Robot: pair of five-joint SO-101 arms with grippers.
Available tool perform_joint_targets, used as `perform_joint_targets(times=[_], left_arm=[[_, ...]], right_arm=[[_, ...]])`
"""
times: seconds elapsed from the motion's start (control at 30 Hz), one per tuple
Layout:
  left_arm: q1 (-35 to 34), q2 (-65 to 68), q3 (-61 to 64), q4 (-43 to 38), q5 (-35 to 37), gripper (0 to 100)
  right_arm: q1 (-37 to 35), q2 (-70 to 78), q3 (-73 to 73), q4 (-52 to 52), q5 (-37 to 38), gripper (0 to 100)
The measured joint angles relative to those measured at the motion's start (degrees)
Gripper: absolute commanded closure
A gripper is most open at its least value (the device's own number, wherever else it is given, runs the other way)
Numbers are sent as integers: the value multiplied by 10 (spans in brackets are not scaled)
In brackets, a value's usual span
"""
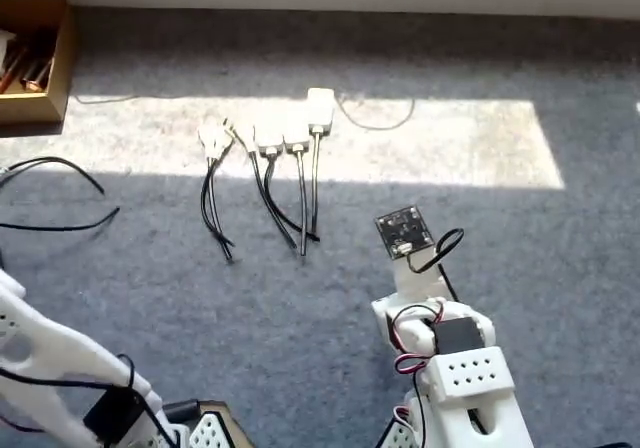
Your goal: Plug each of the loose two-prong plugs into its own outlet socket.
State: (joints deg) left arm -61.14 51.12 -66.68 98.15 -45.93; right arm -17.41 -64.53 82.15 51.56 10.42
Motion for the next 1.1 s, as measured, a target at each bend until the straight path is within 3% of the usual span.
perform_joint_targets(times=[0.13,0.37,0.47,0.73,0.83,0.93,1.1], left_arm=[[-15,127,-165,17,4,970],[-21,177,-206,20,8,689],[-21,174,-208,20,17,619],[-18,68,-209,23,139,670],[13,30,-209,23,165,707],[82,5,-209,23,200,739],[251,2,-209,23,263,754]], right_arm=[[-9,0,0,0,0,793],[-30,0,0,0,0,793],[-31,0,0,0,0,793],[-32,0,0,0,0,793],[-32,0,0,0,0,793],[-32,0,0,0,0,793],[-32,0,0,0,0,793]])
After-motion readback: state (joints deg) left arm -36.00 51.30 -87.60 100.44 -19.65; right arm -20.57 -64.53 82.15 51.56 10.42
